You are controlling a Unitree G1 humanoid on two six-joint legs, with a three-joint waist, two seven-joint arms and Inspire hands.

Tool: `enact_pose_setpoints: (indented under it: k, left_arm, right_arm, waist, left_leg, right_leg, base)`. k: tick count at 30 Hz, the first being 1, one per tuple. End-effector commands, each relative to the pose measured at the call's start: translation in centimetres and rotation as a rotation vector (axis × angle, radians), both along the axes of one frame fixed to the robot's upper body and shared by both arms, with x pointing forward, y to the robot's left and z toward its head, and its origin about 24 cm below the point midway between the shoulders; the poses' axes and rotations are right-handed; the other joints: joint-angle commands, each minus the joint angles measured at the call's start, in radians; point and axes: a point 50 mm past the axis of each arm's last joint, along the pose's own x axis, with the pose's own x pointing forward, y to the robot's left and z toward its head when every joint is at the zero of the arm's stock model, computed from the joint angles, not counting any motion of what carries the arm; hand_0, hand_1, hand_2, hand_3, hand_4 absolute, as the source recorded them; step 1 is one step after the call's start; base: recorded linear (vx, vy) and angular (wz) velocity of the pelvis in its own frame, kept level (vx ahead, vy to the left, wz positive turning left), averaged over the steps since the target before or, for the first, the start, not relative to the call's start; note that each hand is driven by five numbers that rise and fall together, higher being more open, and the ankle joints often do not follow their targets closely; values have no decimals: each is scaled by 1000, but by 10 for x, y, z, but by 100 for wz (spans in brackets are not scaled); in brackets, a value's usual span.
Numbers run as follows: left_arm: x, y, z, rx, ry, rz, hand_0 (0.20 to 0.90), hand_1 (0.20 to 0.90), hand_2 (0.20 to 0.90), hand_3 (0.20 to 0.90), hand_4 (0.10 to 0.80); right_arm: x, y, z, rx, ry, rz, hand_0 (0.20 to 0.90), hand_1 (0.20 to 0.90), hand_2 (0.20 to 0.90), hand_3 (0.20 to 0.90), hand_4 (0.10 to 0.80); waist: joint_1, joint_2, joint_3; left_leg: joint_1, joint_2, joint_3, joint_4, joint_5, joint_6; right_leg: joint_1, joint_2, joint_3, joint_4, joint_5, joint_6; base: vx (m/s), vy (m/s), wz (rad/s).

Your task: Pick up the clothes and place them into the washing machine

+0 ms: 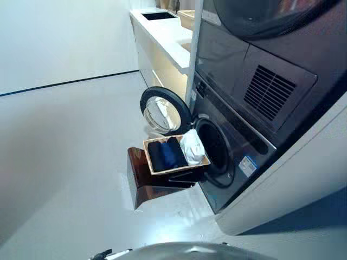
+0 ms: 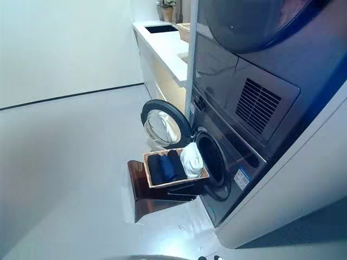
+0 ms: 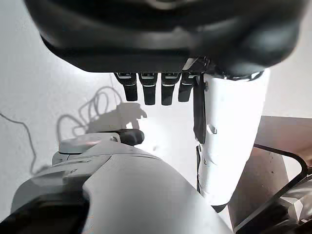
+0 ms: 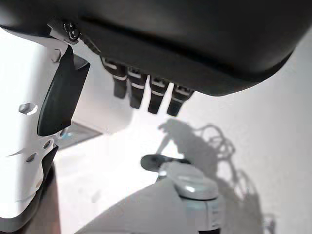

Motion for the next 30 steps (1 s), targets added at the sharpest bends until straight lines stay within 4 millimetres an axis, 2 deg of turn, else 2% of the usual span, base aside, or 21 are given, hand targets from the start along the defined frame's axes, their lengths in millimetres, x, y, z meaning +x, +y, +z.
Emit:
enact_pose_setpoints:
  k: [1,21,28,30]
  left_arm:
    - [21,8,4,46,-57,-11,900,900,900,900,800]
    - [24,7,4,38,-69,-21,900,900,900,900,800]
    - [27,7,4,39,-79,-28,900,900,900,900,800]
    - [28,7,4,37,-80,-26,900,900,900,900,800]
  right_arm:
    - [18,-3,3,-35,-33,-1,900,900,900,900,800]
    - [19,-3,3,-27,-43,4,900,900,900,900,800]
    - [18,-2,2,-25,-39,4,900,900,900,900,800]
    - [18,-3,3,-24,-36,-1,900,900,900,900,800]
  waist:
    - [-2,-40,0]
    - [-6,-44,9]
    - [-8,-44,10]
    - [-9,-44,15]
  left_leg:
    - [-18,-43,-38,-7,7,11]
    - [-28,-48,-36,-7,6,15]
    - [-22,-61,-36,-7,-4,23]
    - [-19,-70,-34,-7,-10,33]
  right_leg:
    - [0,22,25,-1,18,11]
    - [-12,18,30,-1,24,16]
    - [-4,5,32,-1,25,20]
    - [0,-6,33,5,25,23]
  base:
    - [0,0,0]
    - [0,0,0]
    - [6,10,0]
    - [28,55,0]
